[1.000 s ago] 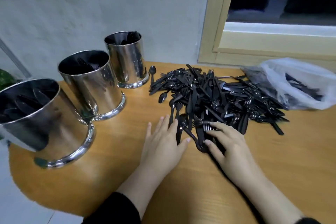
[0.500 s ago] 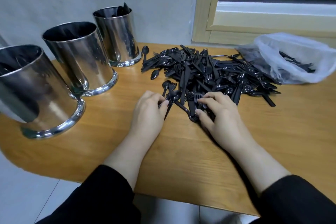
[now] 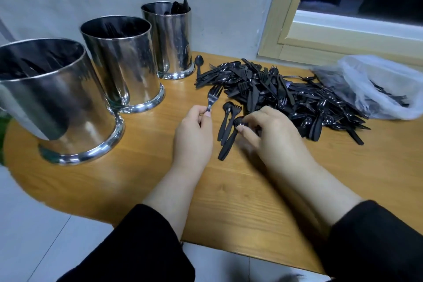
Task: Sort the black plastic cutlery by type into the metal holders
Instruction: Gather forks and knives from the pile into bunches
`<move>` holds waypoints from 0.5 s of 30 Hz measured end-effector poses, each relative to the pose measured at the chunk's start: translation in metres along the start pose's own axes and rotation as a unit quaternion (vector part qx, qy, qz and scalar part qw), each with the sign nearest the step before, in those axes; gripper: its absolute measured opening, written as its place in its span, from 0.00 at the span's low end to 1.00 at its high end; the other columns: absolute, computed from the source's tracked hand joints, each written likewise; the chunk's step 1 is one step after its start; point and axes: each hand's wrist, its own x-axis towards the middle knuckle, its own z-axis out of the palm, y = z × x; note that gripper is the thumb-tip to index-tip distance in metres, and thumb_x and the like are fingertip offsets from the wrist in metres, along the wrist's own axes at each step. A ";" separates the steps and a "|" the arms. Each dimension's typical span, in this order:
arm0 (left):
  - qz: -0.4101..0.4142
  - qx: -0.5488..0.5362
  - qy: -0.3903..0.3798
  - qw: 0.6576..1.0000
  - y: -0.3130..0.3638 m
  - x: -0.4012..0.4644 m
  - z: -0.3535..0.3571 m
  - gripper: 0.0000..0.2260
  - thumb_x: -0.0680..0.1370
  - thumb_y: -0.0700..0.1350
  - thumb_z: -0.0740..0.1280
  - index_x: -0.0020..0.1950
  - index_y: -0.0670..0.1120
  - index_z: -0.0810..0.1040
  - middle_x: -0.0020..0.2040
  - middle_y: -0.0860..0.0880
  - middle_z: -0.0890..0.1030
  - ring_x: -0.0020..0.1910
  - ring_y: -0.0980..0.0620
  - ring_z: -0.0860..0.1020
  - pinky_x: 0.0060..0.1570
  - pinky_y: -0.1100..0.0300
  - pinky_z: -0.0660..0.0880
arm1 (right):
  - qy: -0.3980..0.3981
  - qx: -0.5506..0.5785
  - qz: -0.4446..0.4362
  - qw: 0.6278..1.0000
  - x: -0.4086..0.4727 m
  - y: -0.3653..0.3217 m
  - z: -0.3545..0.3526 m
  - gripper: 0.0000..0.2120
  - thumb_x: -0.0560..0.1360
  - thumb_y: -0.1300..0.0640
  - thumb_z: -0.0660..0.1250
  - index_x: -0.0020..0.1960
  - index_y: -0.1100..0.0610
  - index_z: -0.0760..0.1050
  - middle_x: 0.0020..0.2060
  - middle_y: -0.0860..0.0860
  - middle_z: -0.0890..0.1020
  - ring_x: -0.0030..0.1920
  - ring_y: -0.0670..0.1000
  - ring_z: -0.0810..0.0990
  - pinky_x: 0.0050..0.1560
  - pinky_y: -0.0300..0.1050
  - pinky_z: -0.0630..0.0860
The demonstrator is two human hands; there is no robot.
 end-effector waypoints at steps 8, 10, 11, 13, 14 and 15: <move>-0.004 -0.023 -0.014 1.000 -0.009 0.003 0.001 0.09 0.84 0.50 0.60 0.58 0.54 0.79 0.37 0.58 0.75 0.38 0.49 0.74 0.40 0.53 0.74 | -0.084 -0.160 0.103 0.978 0.059 -0.020 0.026 0.20 0.77 0.37 0.66 0.52 0.55 0.77 0.46 0.50 0.74 0.50 0.58 0.81 0.41 0.47 0.71; -0.002 -0.026 -0.014 1.000 -0.008 0.003 0.001 0.08 0.84 0.50 0.60 0.58 0.54 0.79 0.37 0.55 0.76 0.39 0.47 0.76 0.40 0.53 0.74 | -0.101 -0.176 0.101 0.974 0.063 -0.021 0.027 0.21 0.77 0.38 0.66 0.57 0.54 0.78 0.50 0.51 0.76 0.52 0.58 0.80 0.42 0.47 0.70; 0.000 -0.026 -0.014 1.000 -0.008 0.003 0.000 0.08 0.84 0.50 0.60 0.57 0.54 0.79 0.38 0.53 0.78 0.41 0.44 0.78 0.41 0.51 0.75 | -0.105 -0.182 0.098 0.973 0.064 -0.022 0.028 0.20 0.77 0.38 0.66 0.57 0.54 0.78 0.50 0.51 0.76 0.51 0.58 0.80 0.42 0.47 0.70; 0.004 -0.025 -0.015 1.000 -0.007 0.003 0.000 0.08 0.84 0.50 0.60 0.57 0.54 0.79 0.39 0.51 0.80 0.44 0.42 0.80 0.43 0.50 0.76 | -0.100 -0.190 0.090 0.972 0.064 -0.023 0.031 0.19 0.77 0.39 0.66 0.55 0.54 0.79 0.47 0.50 0.74 0.50 0.59 0.81 0.41 0.47 0.70; 0.006 -0.024 -0.016 1.000 -0.007 0.003 0.000 0.08 0.84 0.50 0.60 0.57 0.54 0.79 0.38 0.52 0.78 0.44 0.41 0.80 0.43 0.50 0.76 | -0.095 -0.191 0.086 0.973 0.064 -0.024 0.032 0.18 0.78 0.40 0.66 0.54 0.54 0.78 0.45 0.49 0.73 0.50 0.59 0.81 0.41 0.47 0.70; 0.008 -0.024 -0.016 1.000 -0.006 0.003 0.000 0.08 0.84 0.50 0.60 0.56 0.54 0.79 0.37 0.53 0.78 0.44 0.41 0.80 0.43 0.50 0.76 | -0.091 -0.192 0.083 0.974 0.064 -0.024 0.033 0.16 0.78 0.41 0.66 0.54 0.54 0.78 0.43 0.48 0.71 0.50 0.59 0.81 0.41 0.46 0.69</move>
